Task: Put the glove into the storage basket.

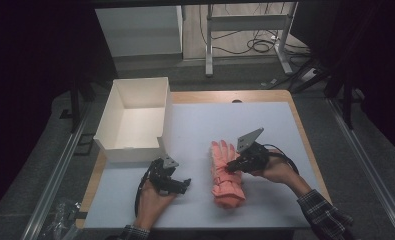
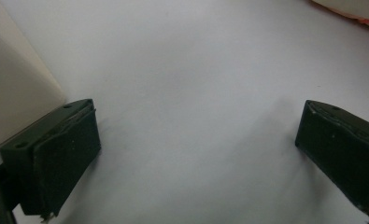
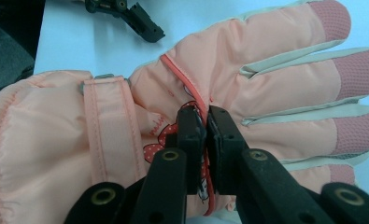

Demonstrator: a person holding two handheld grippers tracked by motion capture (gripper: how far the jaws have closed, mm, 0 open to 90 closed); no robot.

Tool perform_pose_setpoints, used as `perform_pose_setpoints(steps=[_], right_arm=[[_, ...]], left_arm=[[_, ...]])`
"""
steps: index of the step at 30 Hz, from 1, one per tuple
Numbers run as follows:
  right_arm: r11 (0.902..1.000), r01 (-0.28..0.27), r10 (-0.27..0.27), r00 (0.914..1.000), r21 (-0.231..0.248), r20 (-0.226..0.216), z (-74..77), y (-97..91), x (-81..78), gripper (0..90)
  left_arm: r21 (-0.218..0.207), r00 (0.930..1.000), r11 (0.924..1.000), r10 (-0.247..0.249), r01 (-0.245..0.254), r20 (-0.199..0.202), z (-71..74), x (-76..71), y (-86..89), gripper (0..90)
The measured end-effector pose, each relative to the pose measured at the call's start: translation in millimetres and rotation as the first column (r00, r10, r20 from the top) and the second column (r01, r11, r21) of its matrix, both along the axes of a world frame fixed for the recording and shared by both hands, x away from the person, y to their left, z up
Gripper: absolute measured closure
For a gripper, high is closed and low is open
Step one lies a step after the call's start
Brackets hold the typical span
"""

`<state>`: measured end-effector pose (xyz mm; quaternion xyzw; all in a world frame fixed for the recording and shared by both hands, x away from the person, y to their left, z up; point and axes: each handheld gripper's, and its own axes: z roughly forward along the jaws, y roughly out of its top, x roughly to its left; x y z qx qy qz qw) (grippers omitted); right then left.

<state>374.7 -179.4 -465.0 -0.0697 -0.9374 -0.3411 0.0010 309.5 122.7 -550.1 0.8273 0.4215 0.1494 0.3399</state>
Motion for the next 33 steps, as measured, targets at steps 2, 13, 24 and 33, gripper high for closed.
perform_pose_setpoints(steps=[2, 13, 24, 33], right_arm=[[0.9999, 0.008, -0.008, 1.0000, 0.011, -0.002, 0.0, -1.2, -0.4, 79.3], [0.9802, 0.148, -0.153, 0.9879, 0.132, 0.026, 17.1, -24.8, -8.1, 61.1], [0.9487, 0.284, -0.293, 0.9553, 0.138, 0.043, 4.9, -56.9, -22.2, 50.7], [0.9284, 0.348, -0.353, 0.9354, 0.131, 0.020, -26.5, -73.1, -40.7, 47.9]], left_arm=[[-0.001, 1.0000, 1.0000, 0.000, 0.000, 0.000, 0.0, 0.0, 0.0, 0.0], [-0.002, 1.0000, 1.0000, 0.000, 0.000, 0.000, 0.0, 0.0, 0.1, 0.0], [-0.003, 1.0000, 1.0000, 0.002, -0.002, -0.002, -0.1, -0.1, 0.0, 0.0], [0.002, 1.0000, 1.0000, -0.002, 0.002, -0.004, 0.2, -0.1, 0.1, 0.0]])
